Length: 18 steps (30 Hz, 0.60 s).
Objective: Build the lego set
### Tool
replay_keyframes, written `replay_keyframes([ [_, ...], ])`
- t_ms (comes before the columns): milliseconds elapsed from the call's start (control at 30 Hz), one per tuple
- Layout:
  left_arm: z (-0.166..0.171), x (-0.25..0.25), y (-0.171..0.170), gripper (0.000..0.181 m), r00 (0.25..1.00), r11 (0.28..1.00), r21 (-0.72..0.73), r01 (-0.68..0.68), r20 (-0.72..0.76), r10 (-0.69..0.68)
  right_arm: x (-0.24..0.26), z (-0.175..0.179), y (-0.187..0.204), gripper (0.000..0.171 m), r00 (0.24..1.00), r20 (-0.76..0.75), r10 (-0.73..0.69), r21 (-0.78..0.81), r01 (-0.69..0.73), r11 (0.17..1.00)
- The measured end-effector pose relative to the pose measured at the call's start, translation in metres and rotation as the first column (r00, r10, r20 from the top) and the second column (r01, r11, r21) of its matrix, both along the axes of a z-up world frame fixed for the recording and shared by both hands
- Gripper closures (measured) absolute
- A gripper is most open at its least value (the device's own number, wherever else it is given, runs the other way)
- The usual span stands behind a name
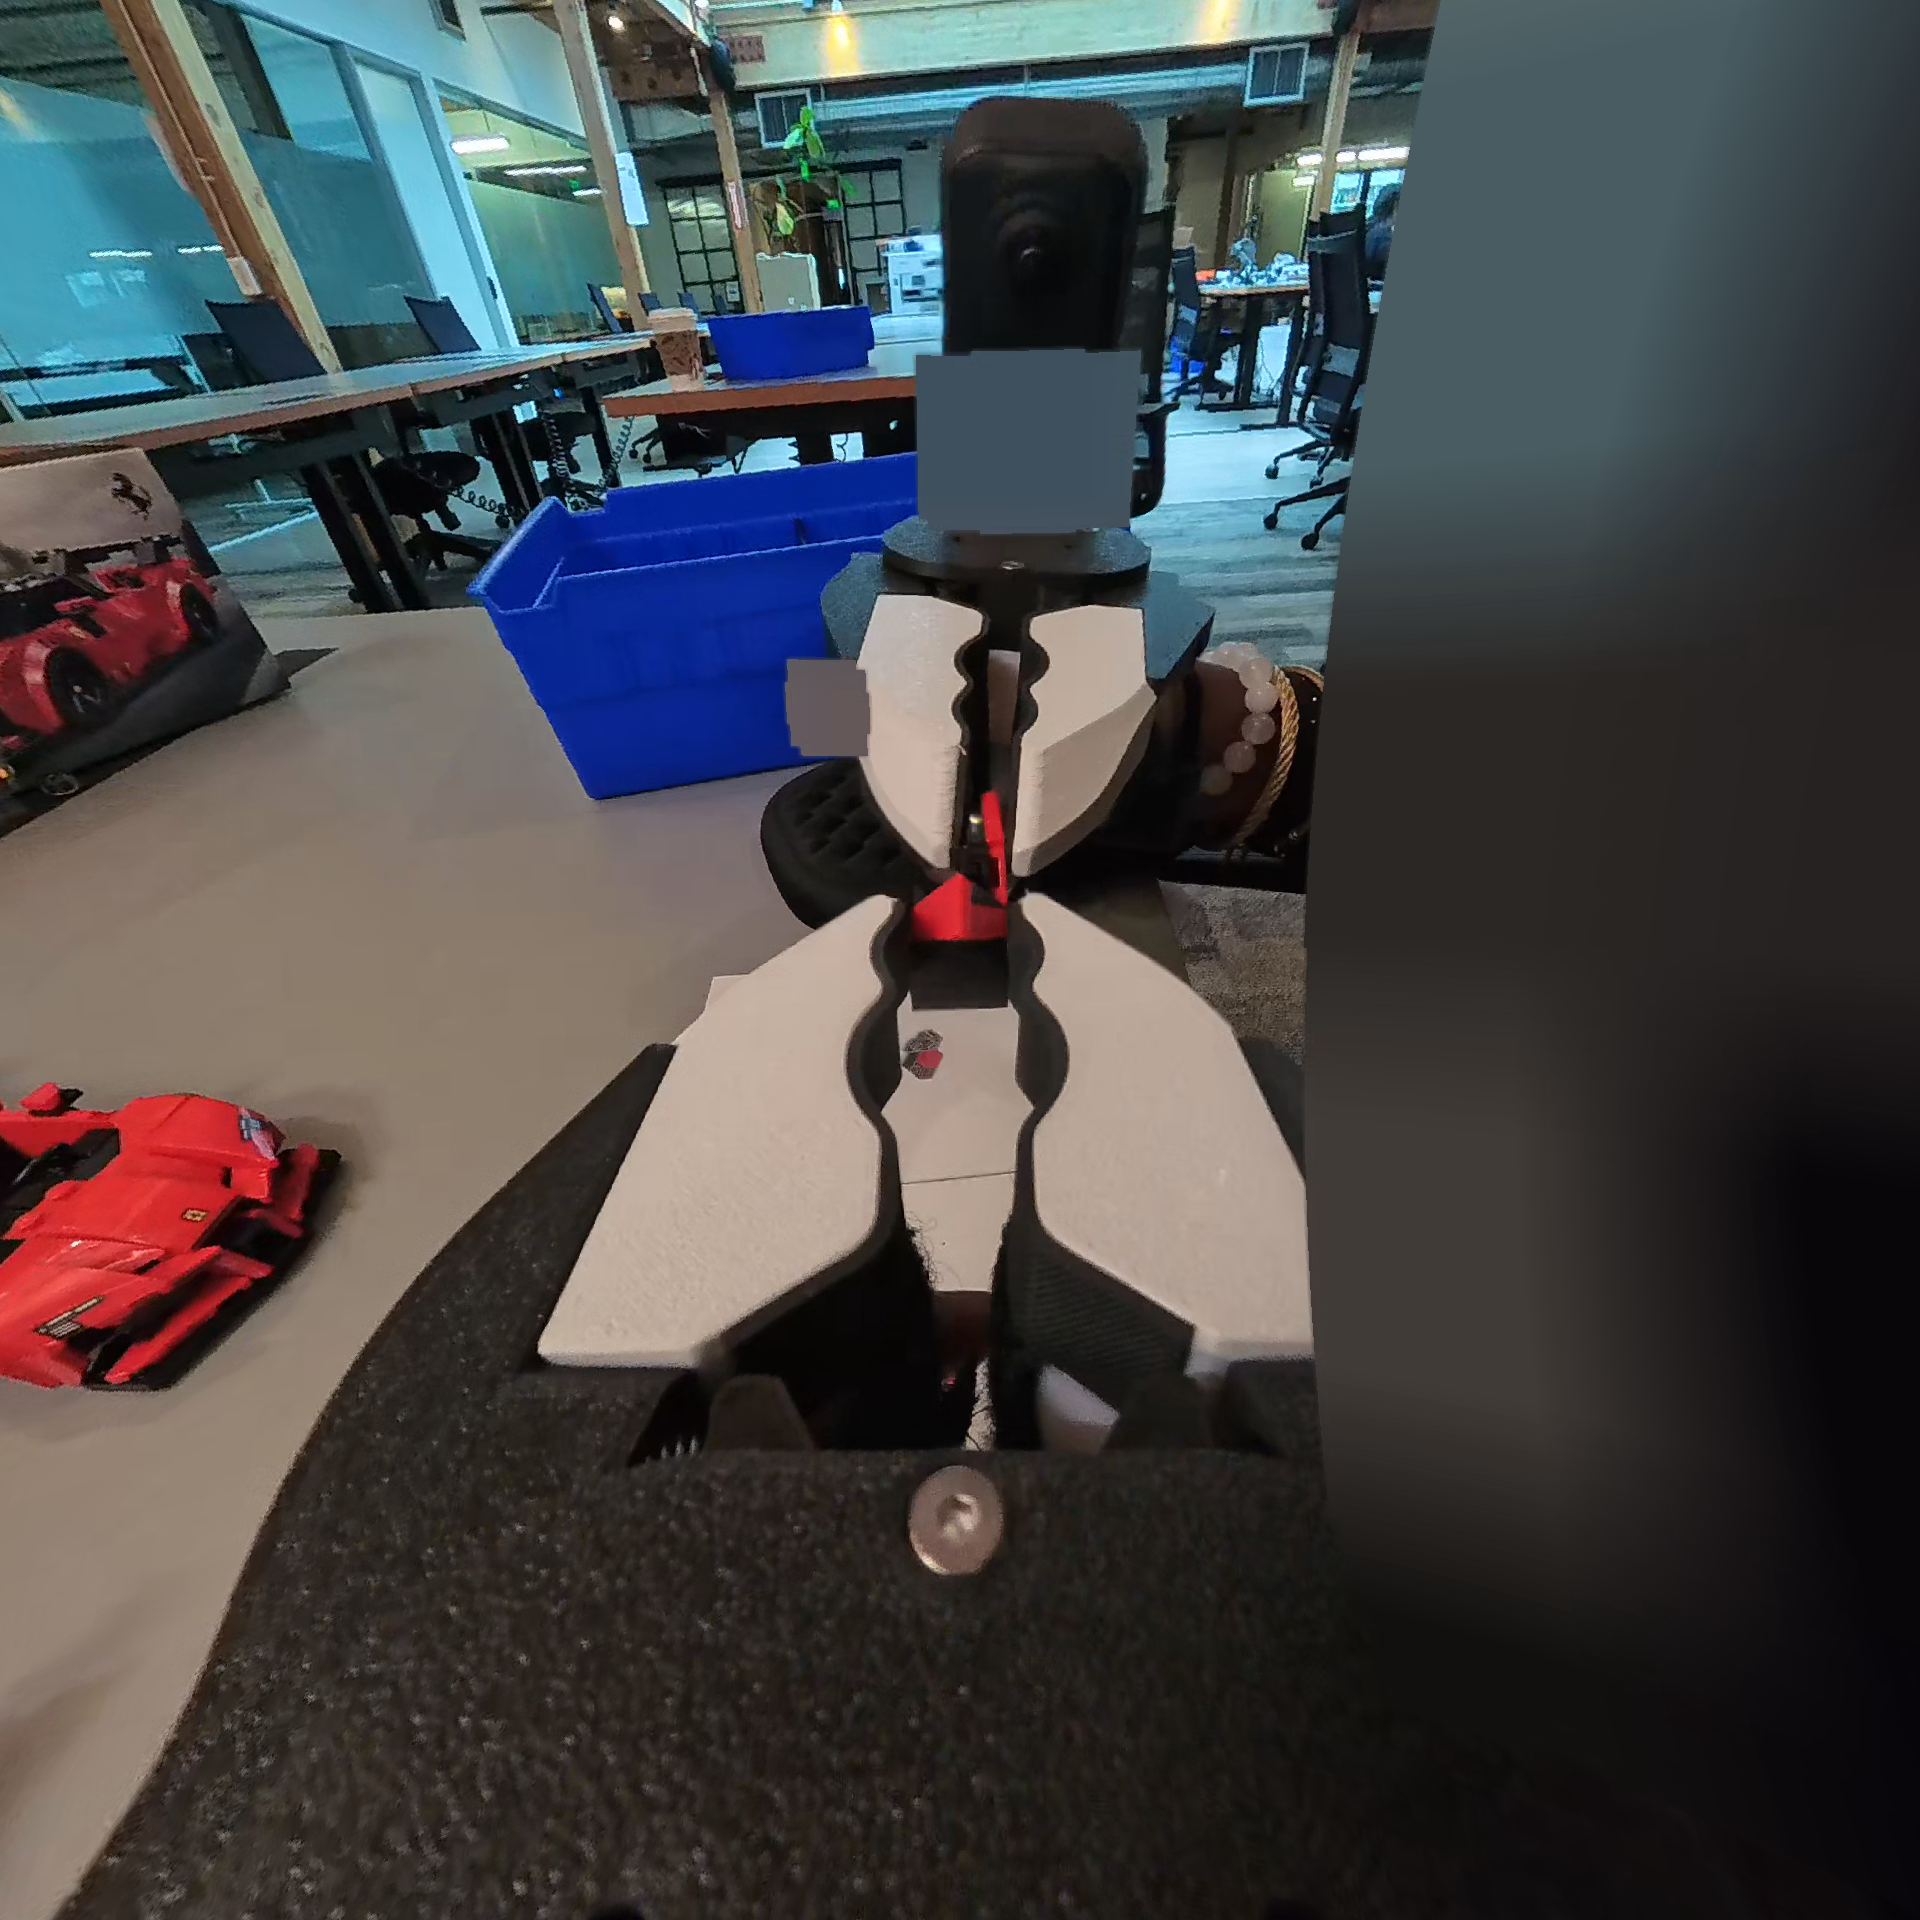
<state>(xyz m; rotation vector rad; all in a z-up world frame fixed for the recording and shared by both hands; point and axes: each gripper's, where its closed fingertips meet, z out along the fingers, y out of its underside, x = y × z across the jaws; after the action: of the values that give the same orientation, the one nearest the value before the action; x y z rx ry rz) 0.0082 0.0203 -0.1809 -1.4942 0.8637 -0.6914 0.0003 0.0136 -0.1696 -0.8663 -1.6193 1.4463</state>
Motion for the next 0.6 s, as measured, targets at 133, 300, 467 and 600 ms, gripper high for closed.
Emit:
replay_keyframes([
  [133,0.0039,-0.0038,-0.0020,0.164,0.999,1.000,-0.015,0.019,0.047,-0.018,0.0010,0.0019,0.0012,0.164,1.000,-0.012,-0.002,-0.007,0.002,1.000],
  [300,0.0021,-0.0044,-0.0032,0.164,0.998,0.999,-0.037,0.034,0.051,-0.032,0.0004,0.0001,0.0009,0.164,1.000,-0.003,-0.001,-0.002,0.001,1.000],
  [467,0.0002,-0.0072,-0.0006,0.165,0.998,0.997,-0.072,0.024,0.064,-0.020,-0.0027,-0.0028,0.0045,0.163,0.999,0.013,-0.039,0.021,0.038,0.999],
  [600,-0.0007,-0.0104,0.0045,0.165,0.996,0.995,-0.104,-0.008,0.085,0.017,-0.0053,-0.0041,0.0092,0.163,0.996,0.000,-0.088,0.069,0.087,0.994],
])
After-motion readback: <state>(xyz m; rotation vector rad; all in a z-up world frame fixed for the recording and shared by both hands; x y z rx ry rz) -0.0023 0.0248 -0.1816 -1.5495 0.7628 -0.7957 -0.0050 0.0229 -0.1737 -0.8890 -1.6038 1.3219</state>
